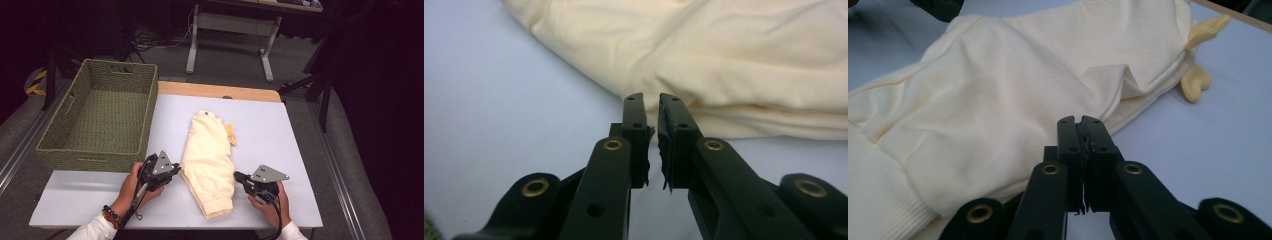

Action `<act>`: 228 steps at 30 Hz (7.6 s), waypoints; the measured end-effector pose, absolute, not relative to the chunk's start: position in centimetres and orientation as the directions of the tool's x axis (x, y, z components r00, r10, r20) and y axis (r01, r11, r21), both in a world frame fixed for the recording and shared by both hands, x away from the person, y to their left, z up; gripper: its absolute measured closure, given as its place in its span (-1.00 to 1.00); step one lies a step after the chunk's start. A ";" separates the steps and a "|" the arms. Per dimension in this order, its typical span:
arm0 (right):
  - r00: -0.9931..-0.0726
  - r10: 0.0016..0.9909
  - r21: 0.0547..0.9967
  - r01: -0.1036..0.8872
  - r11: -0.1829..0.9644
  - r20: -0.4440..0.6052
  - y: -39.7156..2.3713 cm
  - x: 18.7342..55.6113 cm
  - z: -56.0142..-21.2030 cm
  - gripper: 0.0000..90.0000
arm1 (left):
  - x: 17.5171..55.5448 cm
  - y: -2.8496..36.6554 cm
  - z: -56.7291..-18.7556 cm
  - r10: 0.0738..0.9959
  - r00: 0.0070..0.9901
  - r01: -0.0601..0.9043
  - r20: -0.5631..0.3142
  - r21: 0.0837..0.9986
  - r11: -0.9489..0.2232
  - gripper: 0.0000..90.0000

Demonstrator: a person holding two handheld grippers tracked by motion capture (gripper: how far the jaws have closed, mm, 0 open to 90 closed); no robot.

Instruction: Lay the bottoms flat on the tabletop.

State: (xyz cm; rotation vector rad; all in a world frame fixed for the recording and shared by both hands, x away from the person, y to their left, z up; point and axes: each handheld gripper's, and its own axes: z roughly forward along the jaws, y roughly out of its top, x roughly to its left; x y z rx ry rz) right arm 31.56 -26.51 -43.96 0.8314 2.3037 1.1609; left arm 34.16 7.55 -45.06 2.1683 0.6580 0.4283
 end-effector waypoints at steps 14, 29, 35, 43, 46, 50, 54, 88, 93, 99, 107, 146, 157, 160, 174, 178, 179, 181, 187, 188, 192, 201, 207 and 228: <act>-0.800 0.584 0.789 0.269 0.553 -0.136 -24.7 28.8 -44.1 0.97 | 29.1 1.6 -43.6 0.415 0.908 0.185 0.059 0.832 -0.523 0.54; -0.810 0.569 0.755 0.283 0.592 -0.142 -24.8 28.4 -45.0 0.94 | 30.2 1.8 -45.5 0.365 0.931 0.229 -0.016 0.803 -0.550 0.48; -0.794 0.594 0.731 0.327 0.599 -0.132 -25.7 28.4 -45.5 0.98 | 30.3 2.6 -44.6 0.401 0.915 0.206 0.032 0.818 -0.536 0.28; -0.825 0.541 0.701 0.288 0.652 -0.164 -24.4 27.9 -45.7 1.00 | 31.0 5.1 -43.9 0.433 0.896 0.187 0.095 0.804 -0.564 0.14; -0.839 0.523 0.703 0.283 0.653 -0.148 -24.2 27.7 -45.7 1.00 | 31.2 6.1 -44.0 0.459 0.883 0.207 0.093 0.802 -0.561 0.11; -0.855 0.498 0.699 0.268 0.663 -0.145 -23.9 27.4 -45.7 1.00 | 31.2 6.9 -44.2 0.471 0.878 0.223 0.084 0.799 -0.559 0.06; -0.877 0.465 0.708 0.253 0.659 -0.119 -23.3 27.0 -45.6 1.00 | 30.9 6.9 -44.2 0.468 0.880 0.218 0.078 0.809 -0.546 0.01; -0.603 0.797 0.868 0.389 0.308 -0.013 -25.8 44.8 -42.1 0.33 | 30.2 2.5 -46.0 0.225 0.970 0.207 -0.091 0.795 -0.570 0.50; -0.547 0.835 0.818 0.505 0.274 0.057 -24.9 48.8 -44.0 0.18 | 30.2 2.4 -46.2 0.220 0.970 0.214 -0.103 0.792 -0.572 0.50; -0.527 0.848 0.773 0.562 0.293 0.062 -24.7 50.0 -45.4 0.91 | 30.2 2.5 -46.3 0.214 0.970 0.218 -0.112 0.788 -0.576 0.51; -0.504 0.864 0.793 0.524 0.311 -0.006 -25.2 49.8 -44.0 1.00 | 30.3 2.4 -46.4 0.207 0.971 0.222 -0.123 0.788 -0.573 0.53; -0.549 0.816 0.698 0.514 0.499 -0.180 -21.1 52.2 -43.3 0.76 | 30.4 2.3 -46.6 0.205 0.969 0.235 -0.141 0.791 -0.565 0.53; -0.527 0.834 0.733 0.501 0.460 -0.163 -23.2 50.7 -42.7 0.62 | 30.1 2.2 -46.6 0.213 0.969 0.227 -0.125 0.789 -0.571 0.52; -0.540 0.826 0.728 0.501 0.469 -0.160 -23.8 50.1 -43.1 0.74 | 30.2 2.2 -46.6 0.213 0.969 0.229 -0.128 0.789 -0.569 0.52; -0.517 0.854 0.791 0.499 0.353 -0.055 -25.8 48.3 -43.3 0.56 | 29.8 2.1 -46.5 0.220 0.970 0.216 -0.106 0.793 -0.569 0.52; -0.526 0.849 0.779 0.551 0.298 0.047 -25.7 47.9 -43.5 0.06 | 29.9 2.1 -46.6 0.219 0.969 0.221 -0.113 0.794 -0.567 0.52; -0.529 0.846 0.765 0.570 0.300 0.062 -25.7 48.0 -43.8 0.02 | 29.9 2.1 -46.6 0.220 0.969 0.221 -0.113 0.794 -0.567 0.52; -0.508 0.857 0.754 0.593 0.281 0.080 -25.9 48.2 -44.3 -0.03 | 29.9 2.1 -46.6 0.220 0.969 0.219 -0.110 0.794 -0.567 0.52; -0.566 0.814 0.751 0.593 0.292 0.130 -26.0 48.0 -45.4 0.57 | 29.8 2.0 -46.6 0.223 0.968 0.222 -0.112 0.795 -0.564 0.52; -0.576 0.811 0.754 0.577 0.313 0.104 -25.8 47.7 -45.3 0.74 | 29.8 2.0 -46.6 0.224 0.968 0.222 -0.111 0.796 -0.564 0.52; -0.585 0.810 0.758 0.519 0.395 -0.021 -25.1 47.1 -45.0 0.90 | 29.7 1.9 -46.6 0.225 0.969 0.217 -0.105 0.795 -0.567 0.53; -0.545 0.836 0.766 0.516 0.385 -0.053 -25.4 46.2 -44.7 0.75 | 28.8 2.3 -45.3 0.206 0.978 0.127 -0.010 0.819 -0.559 0.43; -0.543 0.839 0.811 0.475 0.340 -0.033 -26.2 45.3 -44.0 0.83 | 28.9 4.0 -43.5 0.252 0.967 0.093 0.047 0.853 -0.514 0.40; -0.673 0.731 0.896 0.252 0.366 -0.109 -25.1 40.0 -40.0 0.70 | 30.6 8.7 -41.7 0.414 0.902 0.099 0.119 0.878 -0.468 0.34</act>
